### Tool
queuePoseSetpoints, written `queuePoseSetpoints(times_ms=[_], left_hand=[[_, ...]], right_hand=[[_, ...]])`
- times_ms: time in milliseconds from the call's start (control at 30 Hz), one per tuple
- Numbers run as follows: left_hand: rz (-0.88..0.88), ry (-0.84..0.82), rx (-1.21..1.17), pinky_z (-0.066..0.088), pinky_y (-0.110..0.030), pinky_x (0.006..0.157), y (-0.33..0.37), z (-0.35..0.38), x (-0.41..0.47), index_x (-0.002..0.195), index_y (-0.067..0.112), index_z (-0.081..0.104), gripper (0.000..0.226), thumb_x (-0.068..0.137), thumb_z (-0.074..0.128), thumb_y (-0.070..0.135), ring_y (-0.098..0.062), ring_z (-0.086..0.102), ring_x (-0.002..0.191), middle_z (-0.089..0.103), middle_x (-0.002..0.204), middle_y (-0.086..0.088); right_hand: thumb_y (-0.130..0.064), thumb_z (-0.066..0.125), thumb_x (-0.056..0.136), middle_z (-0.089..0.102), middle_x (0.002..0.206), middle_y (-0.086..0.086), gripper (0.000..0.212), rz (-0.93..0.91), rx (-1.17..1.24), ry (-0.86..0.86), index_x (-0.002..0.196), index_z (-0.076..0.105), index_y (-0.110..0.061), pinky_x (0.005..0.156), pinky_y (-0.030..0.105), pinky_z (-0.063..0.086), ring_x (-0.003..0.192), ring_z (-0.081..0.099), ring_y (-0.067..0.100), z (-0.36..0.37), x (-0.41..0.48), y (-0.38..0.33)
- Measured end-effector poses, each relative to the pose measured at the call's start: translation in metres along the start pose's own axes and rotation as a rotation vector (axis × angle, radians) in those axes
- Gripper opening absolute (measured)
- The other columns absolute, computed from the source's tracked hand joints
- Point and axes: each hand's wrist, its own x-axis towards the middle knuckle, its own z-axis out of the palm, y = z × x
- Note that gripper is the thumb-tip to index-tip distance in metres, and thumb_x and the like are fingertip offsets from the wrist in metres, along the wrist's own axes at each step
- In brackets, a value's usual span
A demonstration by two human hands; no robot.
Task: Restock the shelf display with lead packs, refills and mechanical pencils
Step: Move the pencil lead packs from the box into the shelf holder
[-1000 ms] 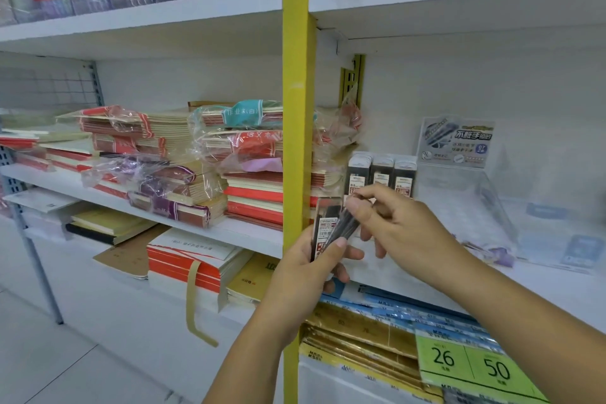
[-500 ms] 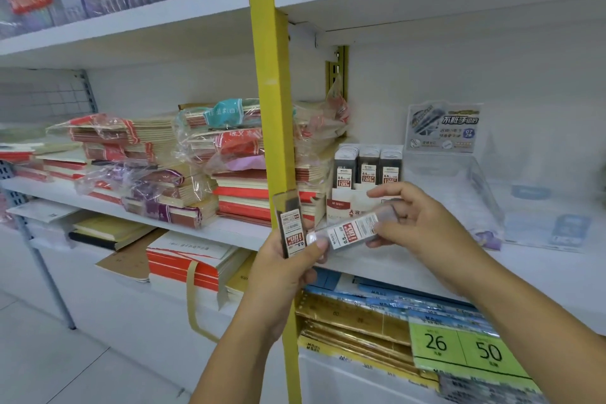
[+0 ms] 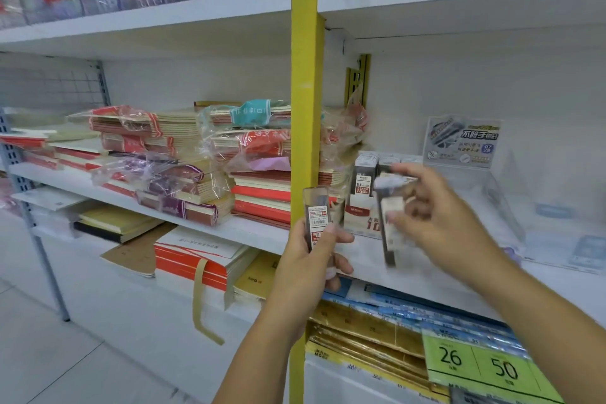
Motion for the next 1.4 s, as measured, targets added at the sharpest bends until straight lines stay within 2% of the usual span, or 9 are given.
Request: queuePoseSetpoints(times_ms=[167, 267, 433, 600, 867, 1000, 1133, 1267, 1400], left_hand=[[-0.004, 0.031, 0.021, 0.052, -0.021, 0.057, -0.001, -0.002, 0.002, 0.112, 0.044, 0.054, 0.015, 0.104, 0.044, 0.036, -0.01, 0.07, 0.07, 0.073, 0.095, 0.007], [-0.007, 0.039, -0.011, 0.054, -0.022, 0.056, -0.001, -0.004, 0.003, 0.11, 0.039, 0.058, 0.014, 0.104, 0.047, 0.033, -0.012, 0.073, 0.073, 0.073, 0.093, 0.003], [-0.001, 0.061, -0.067, 0.056, -0.022, 0.058, 0.0, -0.009, 0.006, 0.108, 0.037, 0.064, 0.014, 0.1, 0.053, 0.034, -0.015, 0.075, 0.083, 0.075, 0.092, 0.001], [-0.002, 0.056, -0.029, 0.054, -0.022, 0.055, -0.004, -0.011, 0.01, 0.108, 0.038, 0.063, 0.014, 0.1, 0.053, 0.036, -0.012, 0.072, 0.07, 0.075, 0.089, 0.001], [-0.012, 0.004, 0.007, 0.052, -0.023, 0.053, -0.001, -0.009, 0.01, 0.112, 0.028, 0.058, 0.015, 0.1, 0.052, 0.036, -0.01, 0.067, 0.066, 0.076, 0.092, 0.002], [-0.021, -0.06, -0.018, 0.053, -0.025, 0.054, 0.004, -0.001, 0.01, 0.112, 0.025, 0.061, 0.015, 0.102, 0.052, 0.031, -0.013, 0.07, 0.073, 0.075, 0.093, 0.0], [0.002, -0.083, -0.018, 0.053, -0.026, 0.053, 0.005, 0.013, 0.014, 0.109, 0.026, 0.067, 0.014, 0.1, 0.057, 0.029, -0.013, 0.069, 0.075, 0.073, 0.085, 0.002], [0.058, -0.077, 0.047, 0.057, -0.024, 0.057, 0.003, 0.029, 0.02, 0.104, 0.034, 0.07, 0.013, 0.099, 0.059, 0.03, -0.007, 0.068, 0.076, 0.073, 0.085, 0.007], [0.232, 0.0, 0.246, 0.052, -0.01, 0.073, 0.002, 0.039, 0.028, 0.102, 0.059, 0.059, 0.031, 0.097, 0.06, 0.029, 0.009, 0.061, 0.097, 0.066, 0.101, 0.032]], right_hand=[[-0.014, 0.069, 0.086, 0.069, 0.085, -0.014, 0.041, -0.173, -0.105, 0.238, 0.096, 0.043, -0.043, 0.059, 0.018, 0.053, 0.073, 0.064, -0.001, -0.014, 0.053, -0.01], [-0.019, 0.07, 0.086, 0.067, 0.081, -0.015, 0.04, -0.173, -0.252, 0.212, 0.094, 0.038, -0.042, 0.055, 0.027, 0.049, 0.065, 0.062, 0.002, -0.003, 0.072, -0.001], [-0.02, 0.071, 0.085, 0.064, 0.082, -0.015, 0.04, -0.139, -0.357, 0.123, 0.095, 0.039, -0.04, 0.057, 0.021, 0.044, 0.07, 0.058, -0.004, 0.01, 0.09, 0.02], [-0.027, 0.073, 0.082, 0.054, 0.086, -0.011, 0.027, -0.089, -0.531, 0.093, 0.096, 0.051, -0.03, 0.06, 0.027, 0.04, 0.076, 0.056, 0.01, 0.012, 0.099, 0.035], [-0.031, 0.057, 0.095, 0.048, 0.101, -0.003, 0.034, -0.077, -0.717, 0.05, 0.128, 0.058, -0.026, 0.077, 0.034, 0.048, 0.092, 0.055, 0.018, 0.005, 0.089, 0.027], [-0.038, 0.046, 0.098, 0.065, 0.096, -0.01, 0.025, -0.087, -0.403, 0.019, 0.112, 0.067, -0.033, 0.07, 0.022, 0.045, 0.083, 0.057, 0.0, -0.001, 0.059, 0.005], [-0.03, 0.06, 0.093, 0.07, 0.091, -0.025, 0.023, 0.029, 0.09, -0.189, 0.112, 0.064, -0.041, 0.062, 0.005, 0.044, 0.078, 0.062, -0.011, -0.001, 0.031, -0.009], [-0.013, 0.065, 0.089, 0.073, 0.087, -0.011, 0.028, -0.001, 0.148, 0.002, 0.101, 0.066, -0.039, 0.058, 0.014, 0.051, 0.07, 0.067, 0.001, -0.007, 0.026, -0.003], [-0.011, 0.062, 0.091, 0.072, 0.079, -0.009, 0.024, -0.026, 0.205, 0.245, 0.097, 0.064, -0.033, 0.05, 0.011, 0.045, 0.058, 0.062, -0.001, -0.027, 0.038, 0.006]])
